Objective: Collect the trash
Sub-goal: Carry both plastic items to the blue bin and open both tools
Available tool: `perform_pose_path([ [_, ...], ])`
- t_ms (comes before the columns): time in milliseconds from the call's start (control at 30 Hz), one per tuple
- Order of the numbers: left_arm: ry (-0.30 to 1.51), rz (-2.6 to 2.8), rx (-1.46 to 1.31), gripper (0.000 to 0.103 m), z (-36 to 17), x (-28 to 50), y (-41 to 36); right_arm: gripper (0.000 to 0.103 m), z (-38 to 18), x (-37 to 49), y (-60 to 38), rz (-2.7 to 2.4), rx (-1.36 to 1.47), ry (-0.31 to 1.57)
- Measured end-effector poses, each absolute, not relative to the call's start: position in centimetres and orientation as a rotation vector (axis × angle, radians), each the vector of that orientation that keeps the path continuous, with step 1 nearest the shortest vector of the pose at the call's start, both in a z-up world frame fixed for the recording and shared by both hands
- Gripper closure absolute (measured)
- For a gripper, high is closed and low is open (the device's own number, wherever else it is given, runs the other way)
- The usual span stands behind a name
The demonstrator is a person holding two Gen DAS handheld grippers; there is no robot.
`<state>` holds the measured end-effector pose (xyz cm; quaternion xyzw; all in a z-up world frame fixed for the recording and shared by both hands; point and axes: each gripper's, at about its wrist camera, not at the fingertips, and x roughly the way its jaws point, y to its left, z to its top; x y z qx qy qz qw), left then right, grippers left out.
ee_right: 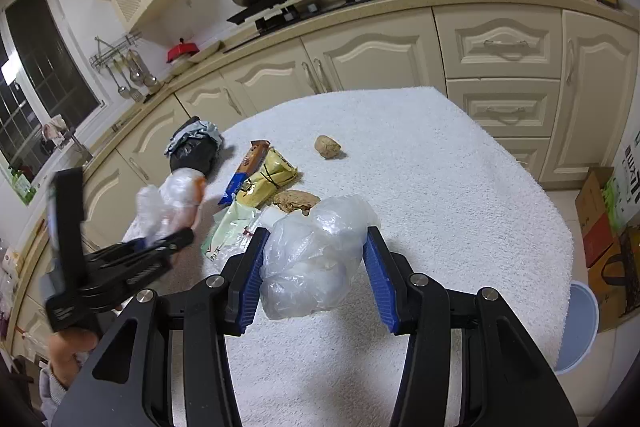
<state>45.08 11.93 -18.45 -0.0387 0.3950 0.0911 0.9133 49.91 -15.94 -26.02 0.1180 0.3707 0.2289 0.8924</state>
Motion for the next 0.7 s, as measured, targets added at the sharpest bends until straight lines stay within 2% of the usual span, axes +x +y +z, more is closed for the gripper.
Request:
perform_pose_path([
  [133, 0.742, 0.144, -0.053, 0.080, -15.7, 42.7, 10.0, 0.055, -25.1, 48.8, -16.9, 0.472, 0.263, 0.737],
  [300, 0.704, 0.013, 0.008, 0.080, -13.5, 41.3, 3.2, 0.055, -22.9, 46.3, -20.8, 0.426, 0.284, 0.663],
  [500, 0.724, -0.203, 0.112, 0.080, -14.1, 42.9, -9.9, 0.055, -22.1, 43.0, -29.9, 0.254, 0.312, 0.599],
  [700, 0.779, -0.421, 0.227, 0.080, -17.1, 46.5, -23.3, 0.055, -24.6, 40.4, -40.6, 0.020, 0.341, 0.600],
])
